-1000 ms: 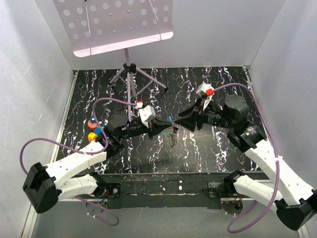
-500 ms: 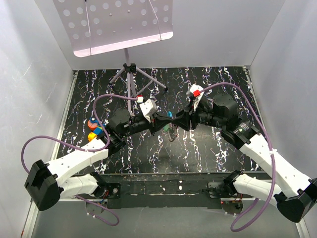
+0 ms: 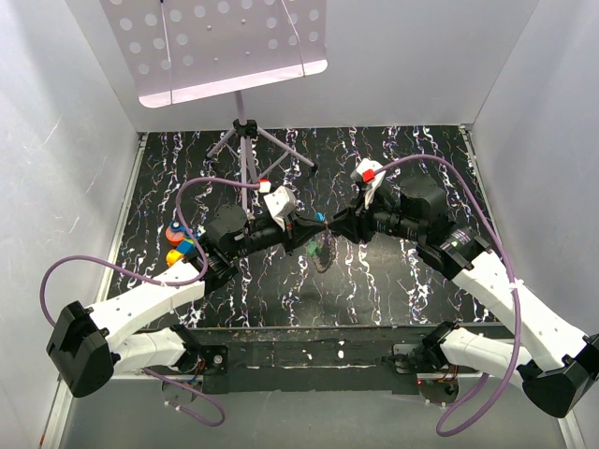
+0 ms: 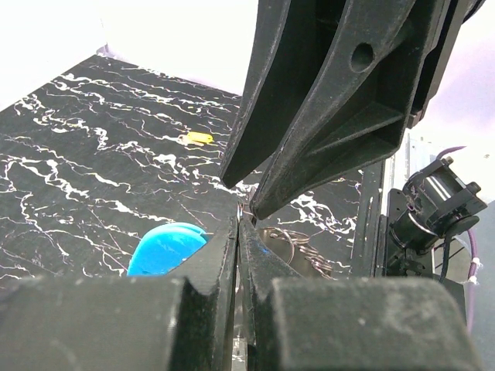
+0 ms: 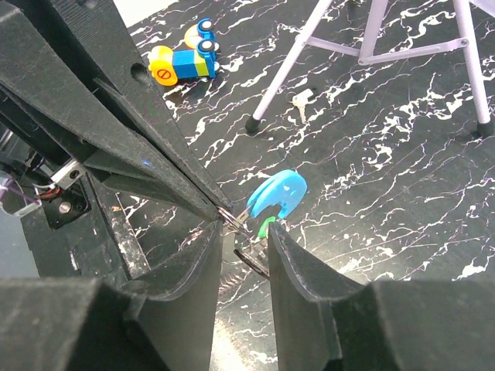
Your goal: Put the keys on the keyring
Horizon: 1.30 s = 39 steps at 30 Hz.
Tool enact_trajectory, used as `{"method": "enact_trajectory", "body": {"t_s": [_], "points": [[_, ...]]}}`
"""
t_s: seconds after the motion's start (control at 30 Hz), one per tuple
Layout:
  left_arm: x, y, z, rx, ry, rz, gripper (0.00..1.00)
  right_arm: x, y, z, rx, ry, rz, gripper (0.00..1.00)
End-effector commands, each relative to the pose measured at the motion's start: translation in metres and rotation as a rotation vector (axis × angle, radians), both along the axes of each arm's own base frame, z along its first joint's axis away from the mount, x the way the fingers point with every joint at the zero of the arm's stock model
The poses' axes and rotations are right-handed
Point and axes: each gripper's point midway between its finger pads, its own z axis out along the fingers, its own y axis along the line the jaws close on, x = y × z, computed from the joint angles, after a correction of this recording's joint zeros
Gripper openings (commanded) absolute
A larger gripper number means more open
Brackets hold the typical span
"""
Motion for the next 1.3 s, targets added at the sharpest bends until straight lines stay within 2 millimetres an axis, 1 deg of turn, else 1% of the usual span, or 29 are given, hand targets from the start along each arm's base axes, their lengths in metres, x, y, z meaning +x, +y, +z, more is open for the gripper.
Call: {"method": "enact_trajectory", "body": {"t_s": [0.0,0.03,0.07,0.13,0.23,0.37,0.47,0.53,0.57,0.67,0.83,0.97,1.1,1.2,1.27], "points": [[0.001,0.005,0.036,-0.067,-0.056,0.023,0.00,-0.004,0.001,0.024,0.031,-0.056,0.020,0.38],[0.002,0.005,0.036,-0.068,-0.053,0.026,0.00,-0.004,0.000,0.024,0.031,-0.056,0.020,0.38],[0.001,0.006,0.036,-0.069,-0.055,0.028,0.00,-0.002,-0.001,0.022,0.010,-0.082,0.022,0.38],[0.001,0.007,0.038,-0.076,-0.056,0.029,0.00,0.000,-0.004,0.015,-0.012,-0.081,0.010,0.39],[-0.002,0.007,0.040,-0.081,-0.062,0.021,0.00,-0.005,-0.005,0.009,-0.024,-0.076,0.031,0.39],[-0.007,0.009,0.045,-0.103,-0.077,0.002,0.00,-0.012,-0.004,0.007,-0.023,-0.075,0.081,0.40],[-0.013,0.009,0.045,-0.115,-0.096,-0.025,0.00,-0.016,-0.003,0.014,0.003,-0.081,0.121,0.41],[-0.019,0.010,0.044,-0.125,-0.109,-0.048,0.00,-0.016,-0.005,0.024,0.039,-0.092,0.135,0.43],[-0.020,0.012,0.047,-0.139,-0.124,-0.052,0.00,-0.016,-0.006,0.028,0.057,-0.087,0.145,0.45],[-0.026,0.017,0.050,-0.161,-0.147,-0.073,0.00,-0.028,-0.005,0.035,0.109,-0.072,0.236,0.50],[-0.033,0.019,0.053,-0.174,-0.170,-0.111,0.00,-0.050,0.001,0.047,0.178,-0.058,0.369,0.52],[-0.038,0.022,0.056,-0.197,-0.186,-0.134,0.00,-0.054,0.004,0.055,0.216,-0.036,0.394,0.52],[-0.042,0.023,0.058,-0.216,-0.202,-0.159,0.00,-0.050,0.007,0.057,0.246,0.004,0.373,0.52],[-0.046,0.024,0.060,-0.231,-0.209,-0.175,0.00,-0.046,0.009,0.053,0.255,0.039,0.354,0.50],[-0.045,0.025,0.061,-0.235,-0.206,-0.172,0.00,-0.048,0.009,0.052,0.255,0.046,0.359,0.50]]}}
